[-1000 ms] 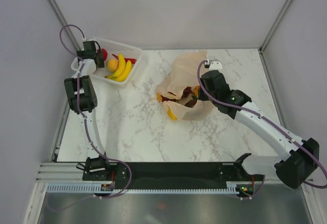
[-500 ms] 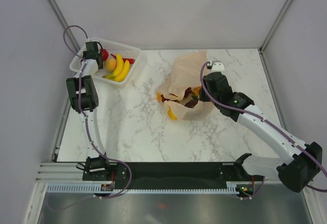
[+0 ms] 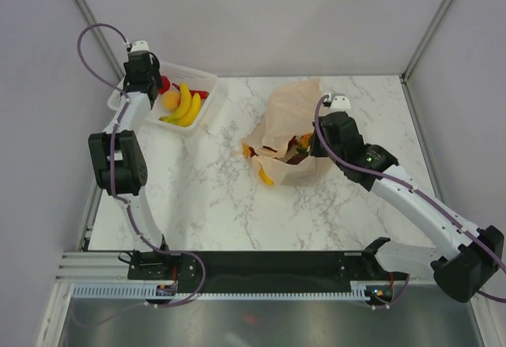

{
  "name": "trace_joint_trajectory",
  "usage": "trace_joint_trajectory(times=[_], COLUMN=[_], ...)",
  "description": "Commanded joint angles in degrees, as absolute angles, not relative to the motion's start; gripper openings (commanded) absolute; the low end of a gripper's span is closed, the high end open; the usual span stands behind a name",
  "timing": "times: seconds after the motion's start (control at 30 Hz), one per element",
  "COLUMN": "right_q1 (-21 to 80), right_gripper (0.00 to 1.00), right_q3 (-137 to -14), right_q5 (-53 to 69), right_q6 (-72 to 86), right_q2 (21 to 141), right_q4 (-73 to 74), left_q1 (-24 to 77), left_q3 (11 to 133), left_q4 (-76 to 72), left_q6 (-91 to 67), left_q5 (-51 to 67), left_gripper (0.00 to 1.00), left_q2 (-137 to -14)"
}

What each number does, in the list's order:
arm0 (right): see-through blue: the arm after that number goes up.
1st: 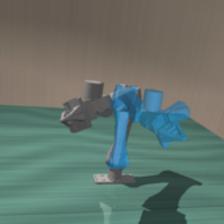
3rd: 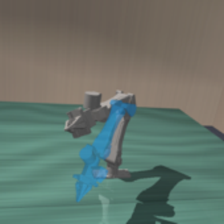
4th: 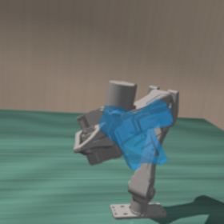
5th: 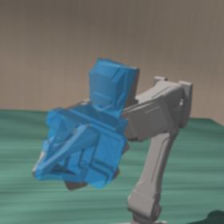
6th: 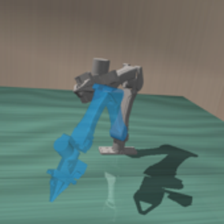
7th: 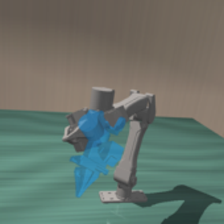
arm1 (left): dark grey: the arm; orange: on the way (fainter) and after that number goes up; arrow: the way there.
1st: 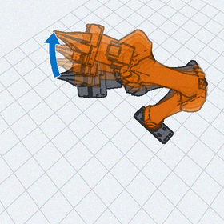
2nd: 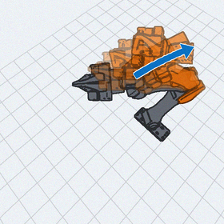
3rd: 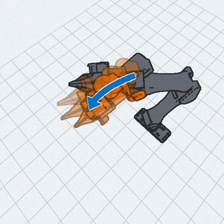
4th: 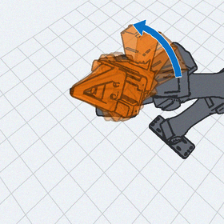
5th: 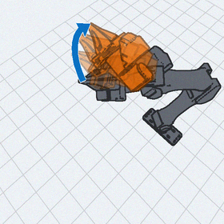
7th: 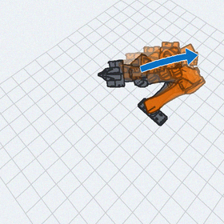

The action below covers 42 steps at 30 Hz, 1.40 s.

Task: Place the fake fruits into the plastic bag and tie a complex knot
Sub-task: Pick up the fake fruit from the bin, then place the fake fruit in the plastic bag.

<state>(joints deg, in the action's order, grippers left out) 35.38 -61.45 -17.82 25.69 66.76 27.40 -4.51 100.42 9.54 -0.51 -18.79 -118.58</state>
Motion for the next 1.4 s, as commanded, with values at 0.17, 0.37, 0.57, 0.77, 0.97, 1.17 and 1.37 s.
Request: trace_joint_trajectory(times=[0.17,0.37,0.57,0.77,0.97,1.17,1.37], right_q1=[35.07,35.16,35.07,35.07,35.07,35.07,35.07], right_gripper=[0.00,0.00,0.00,0.00,0.00,0.00,0.00], right_q3=[-61.87,-62.75,-63.28,-63.37,-62.75,-62.40,-62.31], right_q5=[-17.05,-14.16,-10.47,-8.70,-7.56,-7.73,-8.17], right_q6=[25.58,25.14,23.21,22.41,21.88,21.01,21.27], right_q2=[66.09,68.37,69.96,70.05,68.82,67.42,66.54], right_q4=[25.67,25.05,25.05,25.14,25.66,26.72,27.51], left_q1=[-4.75,1.30,18.00,29.34,34.71,43.66,47.11], left_q3=[76.05,55.74,43.71,36.66,36.74,41.91,48.68], left_q4=[-3.33,-15.55,-19.59,-26.81,-26.81,-29.11,-25.75], left_q6=[-18.88,-29.44,-25.41,-20.39,-20.39,2.35,4.48], left_q5=[-8.98,1.39,1.58,7.73,7.73,26.80,26.72], left_gripper=[0.27,0.27,0.27,0.27,0.27,0.26,0.26], left_q2=[-97.49,-81.42,-68.57,-63.63,-69.68,-75.75,-84.98])
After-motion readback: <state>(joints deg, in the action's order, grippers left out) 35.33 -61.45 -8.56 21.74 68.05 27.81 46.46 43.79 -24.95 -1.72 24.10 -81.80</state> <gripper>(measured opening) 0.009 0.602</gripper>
